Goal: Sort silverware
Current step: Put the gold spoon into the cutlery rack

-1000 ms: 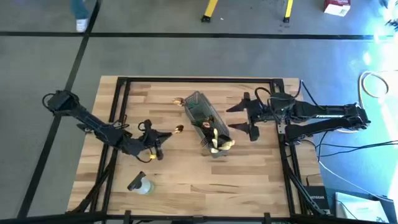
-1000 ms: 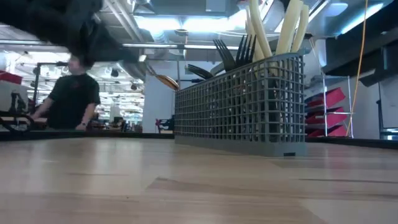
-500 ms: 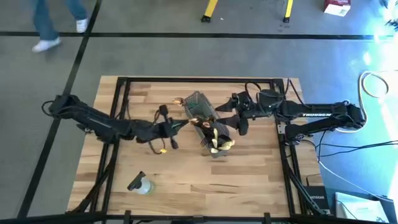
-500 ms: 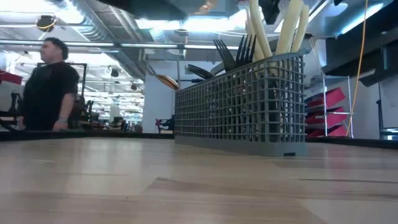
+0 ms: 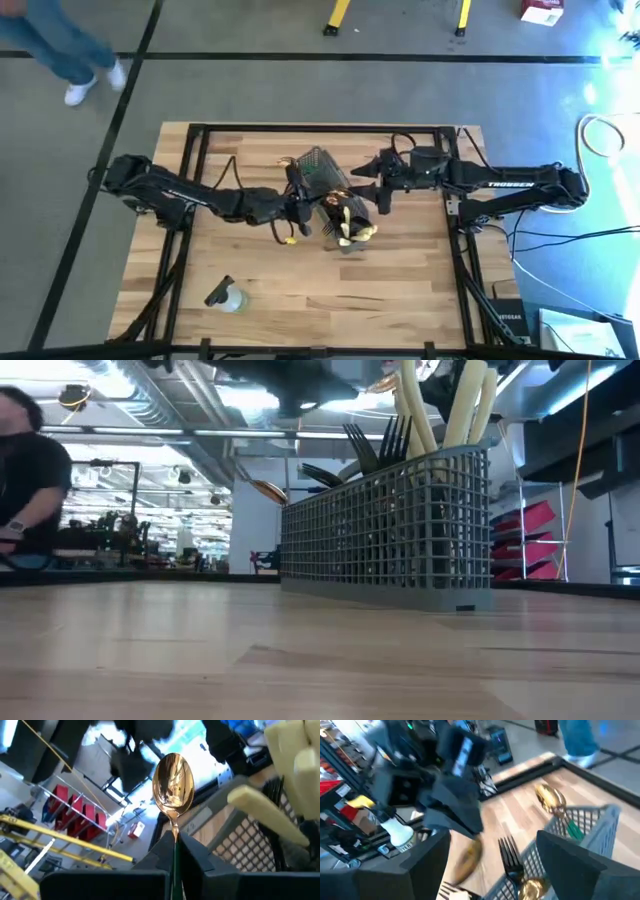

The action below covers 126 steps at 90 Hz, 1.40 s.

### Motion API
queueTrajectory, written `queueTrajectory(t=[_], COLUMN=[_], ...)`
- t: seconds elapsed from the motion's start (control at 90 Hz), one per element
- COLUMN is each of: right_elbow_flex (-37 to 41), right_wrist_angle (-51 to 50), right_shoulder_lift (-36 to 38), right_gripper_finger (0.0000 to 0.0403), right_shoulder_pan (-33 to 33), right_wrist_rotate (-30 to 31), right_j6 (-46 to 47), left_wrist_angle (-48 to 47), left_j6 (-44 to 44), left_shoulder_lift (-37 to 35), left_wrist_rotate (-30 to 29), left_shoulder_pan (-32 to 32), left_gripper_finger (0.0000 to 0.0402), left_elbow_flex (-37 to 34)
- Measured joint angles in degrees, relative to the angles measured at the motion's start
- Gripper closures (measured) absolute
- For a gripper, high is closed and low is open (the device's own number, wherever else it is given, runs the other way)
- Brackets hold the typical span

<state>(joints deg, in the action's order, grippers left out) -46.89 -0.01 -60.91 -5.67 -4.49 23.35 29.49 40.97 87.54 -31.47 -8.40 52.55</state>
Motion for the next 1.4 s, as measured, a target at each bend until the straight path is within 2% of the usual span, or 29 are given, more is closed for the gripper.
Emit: queueTrajectory(t=[0.467, 0.556, 0.744, 1.044, 1.222, 1.4], right_elbow_flex=[0.02, 0.02, 0.02, 0.02, 0.02, 0.09], right_wrist_angle=[-1.91, -1.88, -1.73, -0.75, -0.74, -0.57], right_shoulder_lift=[-0.63, -0.88, -1.24, -1.26, -1.3, -1.26], right_gripper_finger=[0.0123, 0.0133, 0.0206, 0.0384, 0.0397, 0.0402], right_shoulder_pan=[0.0, 0.02, 0.02, 0.11, 0.07, 0.07], right_wrist_rotate=[0.65, 1.63, 3.93, 3.59, 4.26, 4.28], right_j6=[0.33, 0.33, -0.7, -2.3, -2.66, -3.95], left_wrist_angle=[0.75, 1.54, 2.54, 2.6, 2.68, 4.6], left_j6=[-0.09, -0.03, -0.23, -0.29, -1.07, -0.6], left_shoulder_lift=[0.08, 0.1, 0.1, 0.1, 0.1, 0.04], left_wrist_rotate=[1.72, 1.78, 2.28, 2.59, 2.82, 3.63], left_shoulder_pan=[1.5, 1.51, 1.55, 1.97, 2.25, 1.72], left_gripper_finger=[0.0401, 0.0401, 0.0401, 0.0401, 0.0391, 0.0339], left_elbow_flex=[0.25, 0.25, 0.25, 0.25, 0.25, 0.28])
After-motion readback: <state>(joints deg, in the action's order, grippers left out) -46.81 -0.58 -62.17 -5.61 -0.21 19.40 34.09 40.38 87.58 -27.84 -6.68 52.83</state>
